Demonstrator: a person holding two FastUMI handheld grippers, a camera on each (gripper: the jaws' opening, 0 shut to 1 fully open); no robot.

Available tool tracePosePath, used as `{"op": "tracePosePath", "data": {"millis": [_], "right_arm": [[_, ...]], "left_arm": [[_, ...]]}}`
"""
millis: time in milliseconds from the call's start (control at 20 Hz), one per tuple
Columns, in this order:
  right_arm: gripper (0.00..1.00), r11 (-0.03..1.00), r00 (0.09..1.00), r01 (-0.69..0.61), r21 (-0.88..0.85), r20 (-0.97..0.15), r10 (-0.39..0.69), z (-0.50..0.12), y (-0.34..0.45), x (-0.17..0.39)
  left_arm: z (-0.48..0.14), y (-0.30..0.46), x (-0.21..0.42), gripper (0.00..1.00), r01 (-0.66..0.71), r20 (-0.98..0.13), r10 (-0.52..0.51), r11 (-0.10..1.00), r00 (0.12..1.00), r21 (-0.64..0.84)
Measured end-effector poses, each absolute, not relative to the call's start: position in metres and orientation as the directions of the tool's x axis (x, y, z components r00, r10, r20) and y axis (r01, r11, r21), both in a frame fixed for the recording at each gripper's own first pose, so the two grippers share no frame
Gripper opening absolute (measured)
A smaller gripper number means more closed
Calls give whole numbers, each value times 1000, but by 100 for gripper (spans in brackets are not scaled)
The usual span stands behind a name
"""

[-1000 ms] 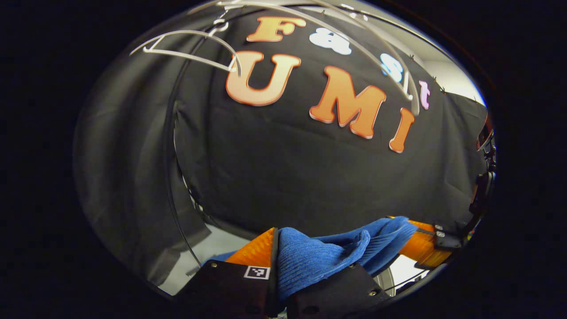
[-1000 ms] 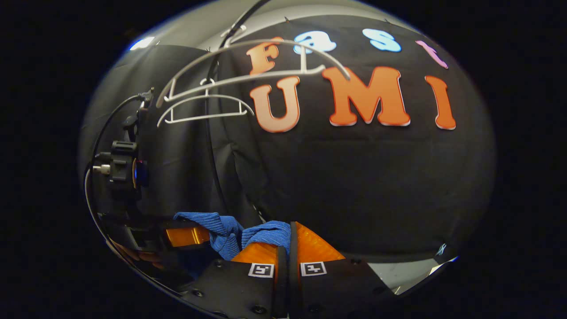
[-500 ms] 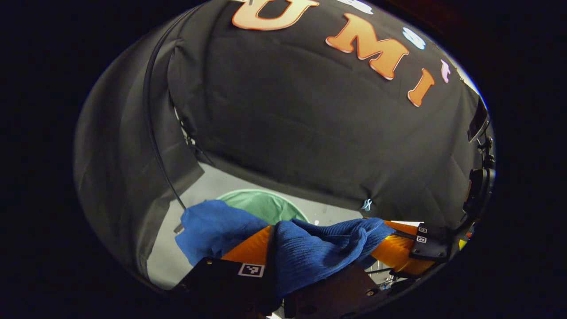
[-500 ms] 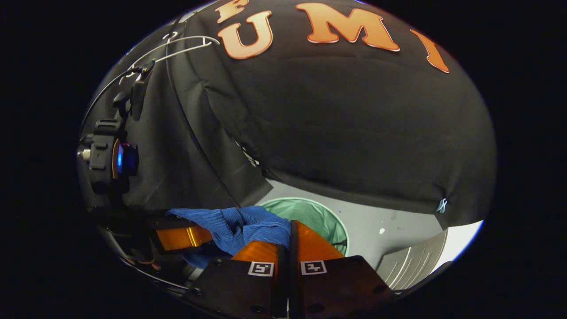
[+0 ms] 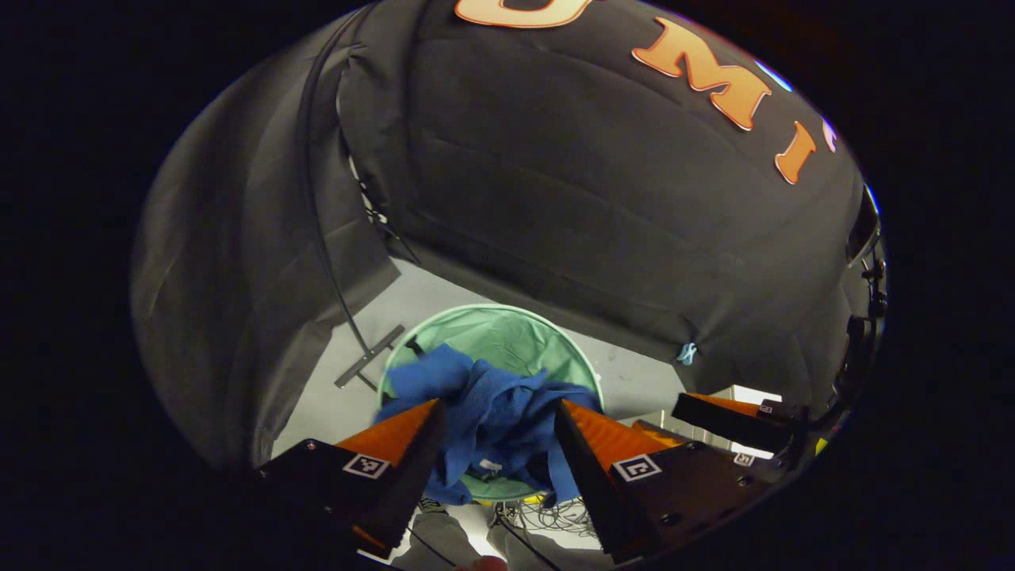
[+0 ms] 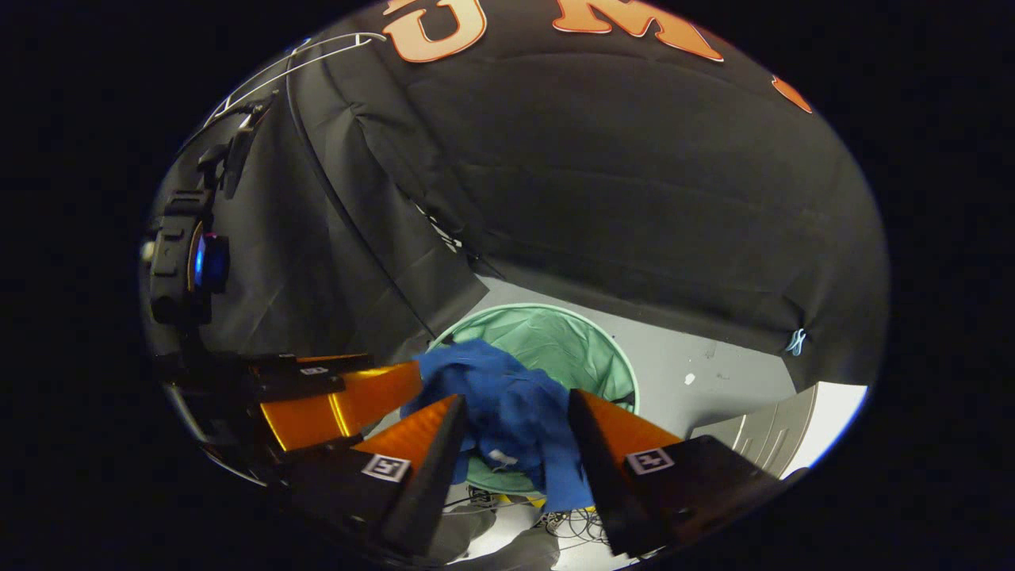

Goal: Grasp the clothes on the hanger with both hands and then place them into the laundry hamper below.

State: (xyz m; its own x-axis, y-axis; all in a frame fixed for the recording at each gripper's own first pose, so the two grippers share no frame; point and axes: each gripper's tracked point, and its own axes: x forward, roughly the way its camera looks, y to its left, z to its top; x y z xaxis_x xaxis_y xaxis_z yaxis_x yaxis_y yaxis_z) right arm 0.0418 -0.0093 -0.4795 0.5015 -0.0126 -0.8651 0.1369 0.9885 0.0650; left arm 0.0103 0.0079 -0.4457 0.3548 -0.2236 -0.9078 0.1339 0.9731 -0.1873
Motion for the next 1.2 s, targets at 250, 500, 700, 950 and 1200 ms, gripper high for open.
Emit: {"op": "tracePosePath", "data": {"millis": [250,500,700,950,1200], "right_arm": [[98,991,512,128,49,-858,-24,-476,0,38],[98,988,604,151,14,-793,-81,-419,4,45],[98,982,722,186,-5,-678,-140,-345,6,64],[98,990,875,139,16,-471,-115,-221,8,61],[97,997,955,77,-26,-284,-81,-131,5,42]], "left_arm": [[-422,19,22,94,132,-883,-218,975,415,-178],[-368,20,43,94,199,-802,-255,965,541,-173],[-306,16,59,89,247,-699,-298,953,650,-177],[-200,23,70,94,194,-530,-284,956,799,-220],[-78,29,50,94,152,-324,-195,976,926,-154]]}}
